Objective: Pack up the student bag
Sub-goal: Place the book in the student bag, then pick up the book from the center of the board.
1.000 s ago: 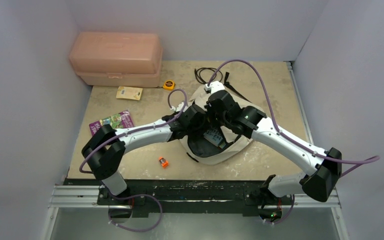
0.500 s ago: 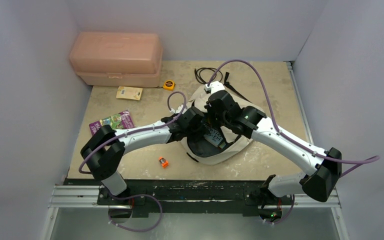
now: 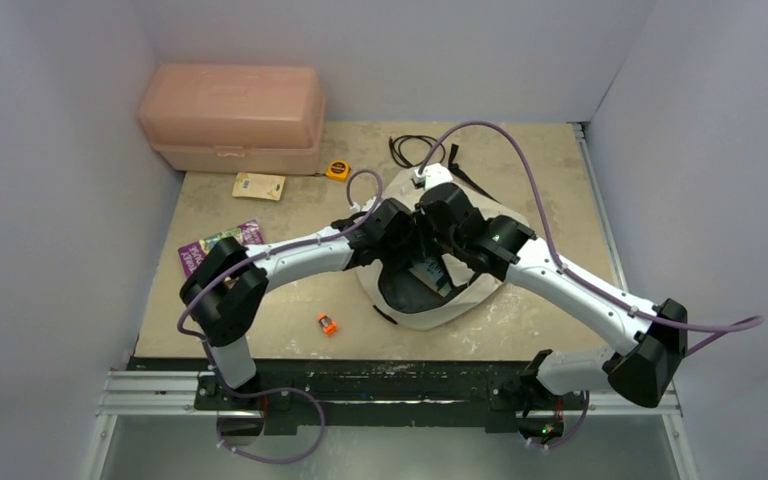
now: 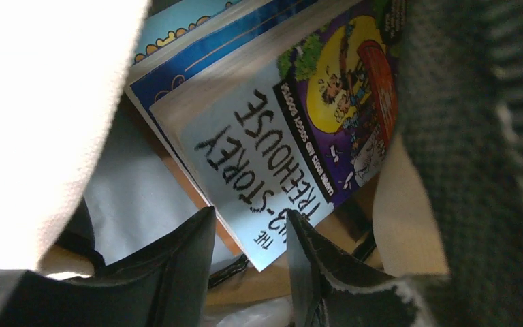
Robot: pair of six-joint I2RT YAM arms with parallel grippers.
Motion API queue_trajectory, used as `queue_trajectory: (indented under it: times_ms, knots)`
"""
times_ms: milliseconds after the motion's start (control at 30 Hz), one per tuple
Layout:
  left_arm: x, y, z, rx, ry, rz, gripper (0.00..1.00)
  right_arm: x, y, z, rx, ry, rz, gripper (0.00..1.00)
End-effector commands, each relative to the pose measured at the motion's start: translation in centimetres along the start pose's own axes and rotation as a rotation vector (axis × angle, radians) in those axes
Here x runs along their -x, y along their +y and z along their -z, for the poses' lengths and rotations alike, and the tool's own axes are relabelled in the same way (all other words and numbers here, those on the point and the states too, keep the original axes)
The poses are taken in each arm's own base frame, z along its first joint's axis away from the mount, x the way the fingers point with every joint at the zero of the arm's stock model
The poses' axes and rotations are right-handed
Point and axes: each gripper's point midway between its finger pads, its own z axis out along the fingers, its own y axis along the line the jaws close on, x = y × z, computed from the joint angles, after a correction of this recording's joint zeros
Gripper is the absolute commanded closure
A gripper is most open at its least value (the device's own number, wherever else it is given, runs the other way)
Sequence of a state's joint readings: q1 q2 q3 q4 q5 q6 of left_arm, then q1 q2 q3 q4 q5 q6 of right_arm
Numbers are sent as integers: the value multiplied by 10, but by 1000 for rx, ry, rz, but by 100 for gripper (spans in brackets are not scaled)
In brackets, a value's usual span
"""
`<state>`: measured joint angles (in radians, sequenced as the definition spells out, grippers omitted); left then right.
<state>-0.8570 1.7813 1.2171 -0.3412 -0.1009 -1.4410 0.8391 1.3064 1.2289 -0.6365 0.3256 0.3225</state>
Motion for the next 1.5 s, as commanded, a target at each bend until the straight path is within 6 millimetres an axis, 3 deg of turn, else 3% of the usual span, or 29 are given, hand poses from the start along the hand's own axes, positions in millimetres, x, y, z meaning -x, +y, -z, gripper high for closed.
queue_trajectory:
  times_ms: [0, 67, 167, 433, 533, 600, 733, 800, 900, 1033, 1133, 1200, 1300, 1467]
  knots:
    - [6, -14, 30, -131, 4, -130, 54, 14, 12, 3, 46, -63, -42, 100]
    - [0, 9, 41, -119, 21, -148, 49, 12, 15, -1, 47, -49, -45, 93]
    - [-3, 44, 68, -112, 13, -200, 41, 11, 20, -5, 69, -38, -53, 68]
    - [2, 88, 170, -196, -33, -372, 33, 22, 55, -2, 239, -29, -68, 26]
    - [1, 97, 203, -248, -37, -450, 33, 35, 73, 7, 333, -61, -78, 19]
    - [5, 99, 226, -277, -61, -480, 27, 45, 82, 13, 385, -91, -82, 18]
    - [20, 96, 272, -347, -157, -474, 26, 65, 104, 14, 486, -150, -85, 18]
    - [34, 102, 287, -314, -223, -474, 26, 75, 121, 10, 544, -142, -132, 11]
    - [64, 117, 300, -173, -349, -505, 21, 83, 143, 1, 625, -128, -187, 10]
    - [103, 125, 309, 14, -463, -618, 29, 85, 165, -17, 699, -108, -253, 10]
    - [136, 125, 307, 85, -542, -566, 16, 83, 182, -31, 760, -89, -310, 10]
    - [161, 131, 304, 129, -581, -495, 12, 82, 192, -41, 796, -74, -341, 10]
    - [201, 151, 299, 198, -627, -311, 4, 81, 205, -58, 838, -54, -379, 10]
    - [259, 217, 302, 442, -722, 0, 0, 83, 226, -88, 893, -34, -422, 10]
